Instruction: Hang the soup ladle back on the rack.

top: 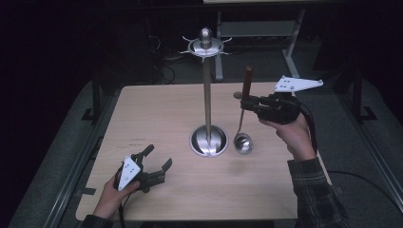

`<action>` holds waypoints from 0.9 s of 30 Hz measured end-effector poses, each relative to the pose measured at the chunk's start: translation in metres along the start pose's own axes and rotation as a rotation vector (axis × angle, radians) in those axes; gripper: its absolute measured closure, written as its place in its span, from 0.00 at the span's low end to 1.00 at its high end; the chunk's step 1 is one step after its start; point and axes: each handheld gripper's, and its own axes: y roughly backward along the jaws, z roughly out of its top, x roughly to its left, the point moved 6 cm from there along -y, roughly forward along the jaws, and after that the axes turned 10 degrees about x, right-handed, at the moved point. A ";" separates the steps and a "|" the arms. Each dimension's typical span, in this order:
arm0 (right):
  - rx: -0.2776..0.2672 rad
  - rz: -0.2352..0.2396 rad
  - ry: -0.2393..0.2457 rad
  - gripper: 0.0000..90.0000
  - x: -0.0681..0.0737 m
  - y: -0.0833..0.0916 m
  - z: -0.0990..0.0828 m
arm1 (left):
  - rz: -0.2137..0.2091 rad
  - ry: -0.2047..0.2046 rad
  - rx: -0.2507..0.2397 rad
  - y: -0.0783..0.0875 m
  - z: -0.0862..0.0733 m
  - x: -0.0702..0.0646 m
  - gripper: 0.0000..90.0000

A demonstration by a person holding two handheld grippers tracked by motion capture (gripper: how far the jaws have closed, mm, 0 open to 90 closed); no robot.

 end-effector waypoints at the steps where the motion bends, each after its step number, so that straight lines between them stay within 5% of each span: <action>1: -0.001 0.001 0.005 0.81 0.001 0.000 0.002 | 0.000 0.000 0.000 0.000 0.000 0.000 0.15; 27: -0.032 0.021 0.048 0.81 0.013 -0.001 0.054 | -0.001 -0.004 0.000 0.000 0.000 0.000 0.15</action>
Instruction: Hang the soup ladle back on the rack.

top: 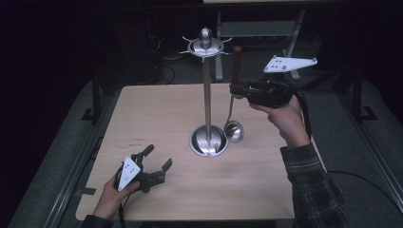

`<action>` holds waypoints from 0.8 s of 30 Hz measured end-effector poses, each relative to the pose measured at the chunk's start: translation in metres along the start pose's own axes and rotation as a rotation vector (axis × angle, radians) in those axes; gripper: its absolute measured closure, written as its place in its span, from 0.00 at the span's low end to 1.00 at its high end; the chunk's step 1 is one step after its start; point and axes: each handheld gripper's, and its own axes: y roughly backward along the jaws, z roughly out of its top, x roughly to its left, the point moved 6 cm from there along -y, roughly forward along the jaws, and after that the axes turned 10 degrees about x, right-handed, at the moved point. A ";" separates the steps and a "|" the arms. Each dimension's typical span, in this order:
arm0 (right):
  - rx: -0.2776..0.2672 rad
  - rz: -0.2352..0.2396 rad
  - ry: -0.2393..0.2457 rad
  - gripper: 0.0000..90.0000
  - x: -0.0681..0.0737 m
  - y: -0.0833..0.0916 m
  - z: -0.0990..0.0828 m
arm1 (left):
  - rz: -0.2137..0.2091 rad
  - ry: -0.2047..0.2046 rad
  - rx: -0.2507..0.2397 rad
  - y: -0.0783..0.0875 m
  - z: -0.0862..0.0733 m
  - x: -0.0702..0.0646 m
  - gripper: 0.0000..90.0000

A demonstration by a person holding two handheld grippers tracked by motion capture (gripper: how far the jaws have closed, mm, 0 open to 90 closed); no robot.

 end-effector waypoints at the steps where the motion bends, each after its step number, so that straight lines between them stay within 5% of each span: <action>1: 0.001 0.001 -0.004 0.81 -0.001 -0.001 0.000 | -0.001 0.000 0.000 0.000 0.000 0.000 0.15; 24: 0.032 0.033 -0.017 0.81 -0.006 -0.025 0.008 | -0.006 0.006 -0.015 0.000 0.001 -0.001 0.15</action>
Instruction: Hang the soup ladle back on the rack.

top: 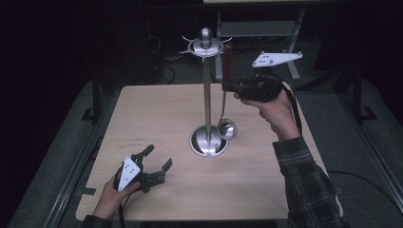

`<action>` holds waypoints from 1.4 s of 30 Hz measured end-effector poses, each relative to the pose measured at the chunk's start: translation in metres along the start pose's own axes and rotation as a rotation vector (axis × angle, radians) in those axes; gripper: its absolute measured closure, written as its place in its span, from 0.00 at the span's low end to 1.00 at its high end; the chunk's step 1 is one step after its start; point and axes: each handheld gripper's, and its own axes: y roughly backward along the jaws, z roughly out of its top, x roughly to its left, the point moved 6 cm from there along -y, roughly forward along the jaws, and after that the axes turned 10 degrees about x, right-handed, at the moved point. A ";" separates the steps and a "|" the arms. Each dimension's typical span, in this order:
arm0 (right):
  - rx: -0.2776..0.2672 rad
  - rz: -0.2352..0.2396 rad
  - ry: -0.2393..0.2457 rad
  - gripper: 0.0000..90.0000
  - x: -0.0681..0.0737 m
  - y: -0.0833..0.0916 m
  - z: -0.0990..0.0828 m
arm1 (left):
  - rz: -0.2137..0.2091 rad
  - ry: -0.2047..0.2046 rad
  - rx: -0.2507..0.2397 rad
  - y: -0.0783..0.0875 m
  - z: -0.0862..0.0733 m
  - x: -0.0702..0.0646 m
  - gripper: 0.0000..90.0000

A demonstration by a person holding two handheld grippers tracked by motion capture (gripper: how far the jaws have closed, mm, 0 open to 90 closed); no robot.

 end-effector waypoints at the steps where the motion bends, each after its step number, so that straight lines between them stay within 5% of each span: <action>1: 0.002 0.001 0.000 0.81 0.000 -0.001 0.000 | 0.001 -0.008 0.007 0.000 0.000 0.001 0.15; 14: 0.007 -0.004 0.003 0.80 0.000 -0.006 -0.003 | 0.001 -0.008 0.005 0.000 0.000 0.000 0.15; 29: 0.032 -0.002 -0.015 0.62 -0.002 0.002 -0.019 | 0.004 0.001 0.021 -0.001 -0.001 0.001 0.15; 42: 0.031 -0.053 -0.058 0.32 -0.004 0.000 -0.057 | 0.004 -0.004 0.010 0.000 -0.001 0.001 0.15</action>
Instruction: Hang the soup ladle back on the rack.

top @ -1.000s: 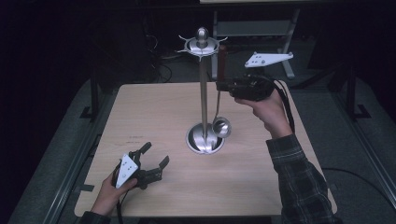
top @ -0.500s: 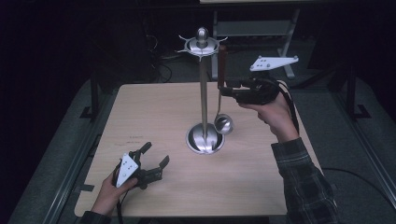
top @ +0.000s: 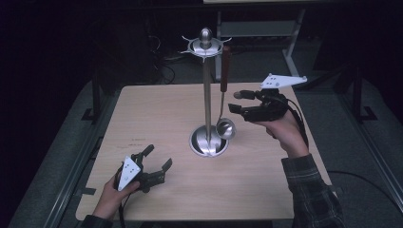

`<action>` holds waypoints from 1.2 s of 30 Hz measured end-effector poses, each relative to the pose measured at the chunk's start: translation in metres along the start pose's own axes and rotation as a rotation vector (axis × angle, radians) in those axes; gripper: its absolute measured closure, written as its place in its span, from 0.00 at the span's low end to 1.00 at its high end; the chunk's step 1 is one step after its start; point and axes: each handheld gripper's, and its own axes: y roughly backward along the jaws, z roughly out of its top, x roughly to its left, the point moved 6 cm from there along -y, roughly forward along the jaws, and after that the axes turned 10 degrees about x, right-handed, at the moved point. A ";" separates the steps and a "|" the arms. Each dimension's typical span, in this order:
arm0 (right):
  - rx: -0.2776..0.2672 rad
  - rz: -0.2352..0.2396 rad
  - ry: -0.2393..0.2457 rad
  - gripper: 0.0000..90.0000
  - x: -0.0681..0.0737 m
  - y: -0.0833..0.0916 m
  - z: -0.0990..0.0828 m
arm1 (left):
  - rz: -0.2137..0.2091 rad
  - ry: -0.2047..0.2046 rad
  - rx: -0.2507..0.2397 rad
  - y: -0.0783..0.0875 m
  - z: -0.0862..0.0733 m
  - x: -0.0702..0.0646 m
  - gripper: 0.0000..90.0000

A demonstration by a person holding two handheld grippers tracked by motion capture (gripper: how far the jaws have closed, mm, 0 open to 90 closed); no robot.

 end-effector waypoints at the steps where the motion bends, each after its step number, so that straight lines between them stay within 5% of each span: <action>1: -0.001 0.000 -0.006 0.31 0.000 0.000 -0.003 | 0.000 0.000 -0.001 0.000 0.000 0.000 0.15; 10: -0.021 -0.056 -0.071 0.17 -0.014 -0.004 -0.039 | 0.001 0.007 0.004 0.000 0.000 0.000 0.15; 36: 0.009 -0.149 -0.139 0.16 -0.022 0.000 -0.138 | 0.001 0.010 0.005 0.000 0.000 0.000 0.15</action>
